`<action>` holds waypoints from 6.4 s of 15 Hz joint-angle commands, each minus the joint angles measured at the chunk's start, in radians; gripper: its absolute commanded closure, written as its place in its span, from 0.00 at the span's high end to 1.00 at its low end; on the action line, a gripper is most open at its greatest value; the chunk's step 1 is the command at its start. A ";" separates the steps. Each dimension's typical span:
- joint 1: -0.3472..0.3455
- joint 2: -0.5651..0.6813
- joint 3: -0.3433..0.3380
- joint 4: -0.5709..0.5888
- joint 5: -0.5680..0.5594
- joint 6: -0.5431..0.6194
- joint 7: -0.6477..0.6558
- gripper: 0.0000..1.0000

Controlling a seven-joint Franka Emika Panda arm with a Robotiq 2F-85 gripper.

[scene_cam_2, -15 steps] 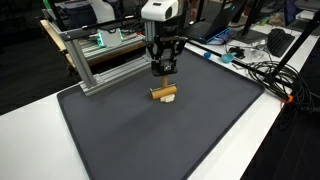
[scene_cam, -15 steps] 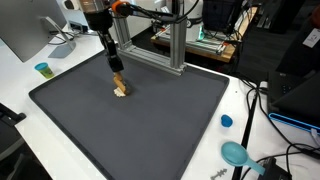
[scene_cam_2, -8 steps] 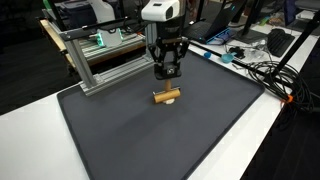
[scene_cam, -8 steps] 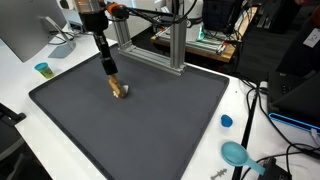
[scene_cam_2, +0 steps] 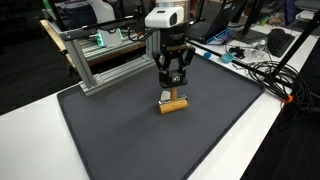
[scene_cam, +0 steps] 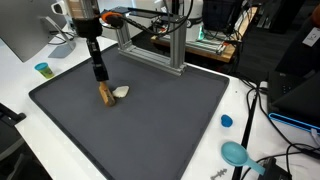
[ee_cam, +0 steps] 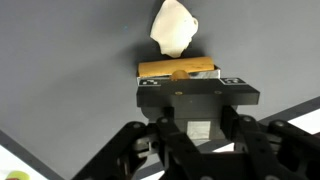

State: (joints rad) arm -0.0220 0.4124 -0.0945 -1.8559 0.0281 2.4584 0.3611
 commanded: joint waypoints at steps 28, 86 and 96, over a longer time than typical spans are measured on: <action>-0.057 -0.130 0.122 0.167 0.001 -0.444 -1.062 0.22; -0.105 0.026 0.100 0.068 -0.033 -0.265 -1.149 0.22; -0.106 0.056 0.152 0.102 0.014 -0.244 -1.204 0.22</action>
State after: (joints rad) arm -0.1216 0.4185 0.0277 -1.7733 0.0097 2.1820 -0.8108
